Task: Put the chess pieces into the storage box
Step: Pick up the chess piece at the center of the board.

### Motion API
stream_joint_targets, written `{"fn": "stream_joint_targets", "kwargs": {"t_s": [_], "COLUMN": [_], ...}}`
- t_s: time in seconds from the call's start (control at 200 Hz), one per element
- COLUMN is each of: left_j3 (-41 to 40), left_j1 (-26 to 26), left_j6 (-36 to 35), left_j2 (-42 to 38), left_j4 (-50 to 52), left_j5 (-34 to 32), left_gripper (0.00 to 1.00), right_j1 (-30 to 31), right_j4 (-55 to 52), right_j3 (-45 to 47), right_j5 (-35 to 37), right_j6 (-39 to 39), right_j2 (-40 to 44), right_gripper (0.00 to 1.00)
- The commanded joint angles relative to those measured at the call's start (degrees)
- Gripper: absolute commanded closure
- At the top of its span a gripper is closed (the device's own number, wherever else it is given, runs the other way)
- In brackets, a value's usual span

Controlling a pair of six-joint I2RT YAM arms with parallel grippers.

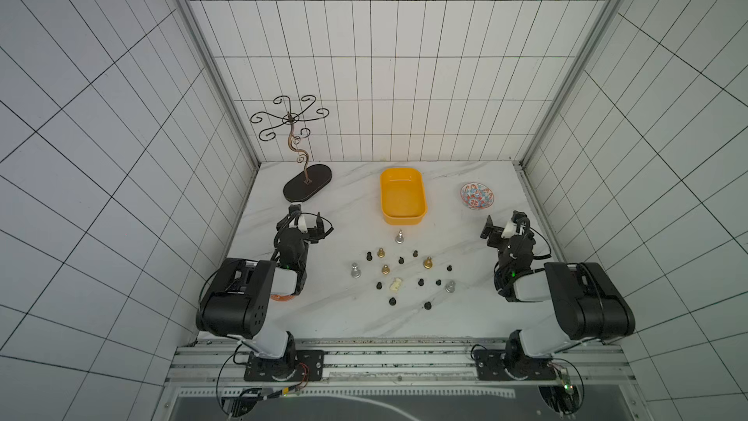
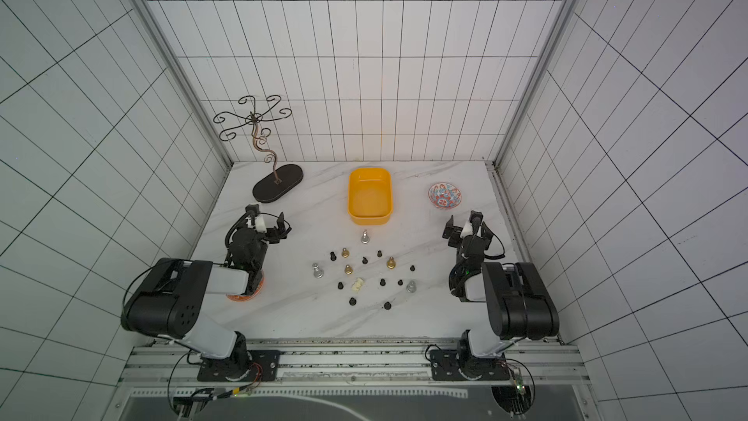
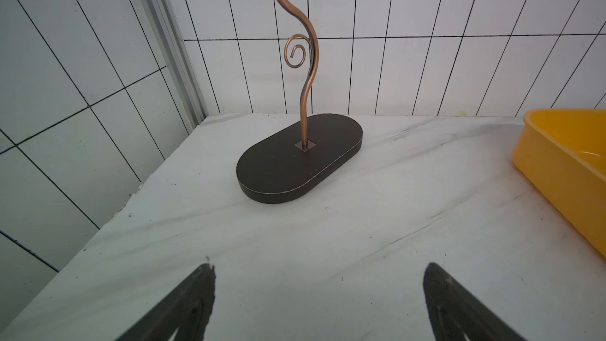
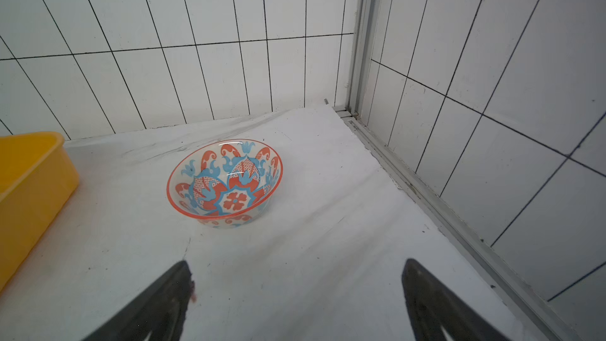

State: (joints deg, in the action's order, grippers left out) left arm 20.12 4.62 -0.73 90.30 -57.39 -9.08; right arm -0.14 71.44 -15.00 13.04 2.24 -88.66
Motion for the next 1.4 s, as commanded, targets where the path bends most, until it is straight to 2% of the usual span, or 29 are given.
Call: {"fn": "stream_joint_targets", "kwargs": {"t_s": [0.0, 1.289, 1.394], "left_j3": [-0.34, 1.50, 1.41], "left_j1": [0.19, 0.28, 0.25], "left_j6": [-1.08, -0.38, -0.21], "left_j2": [0.49, -0.49, -0.90], "left_j4": [-1.91, 3.47, 3.70], "left_j5": [-0.41, -1.04, -1.27], "left_gripper": [0.02, 0.02, 0.02], "right_j1": [-0.47, -0.69, -0.19], "right_j4": [2.78, 2.36, 3.32], "right_j3": [1.60, 1.29, 1.81], "right_j5": [-0.12, -0.65, 0.03], "right_j6": [-0.70, -0.51, -1.26], "right_j2": [0.15, -0.02, 0.40], "right_gripper": [0.01, 0.01, 0.04]}}
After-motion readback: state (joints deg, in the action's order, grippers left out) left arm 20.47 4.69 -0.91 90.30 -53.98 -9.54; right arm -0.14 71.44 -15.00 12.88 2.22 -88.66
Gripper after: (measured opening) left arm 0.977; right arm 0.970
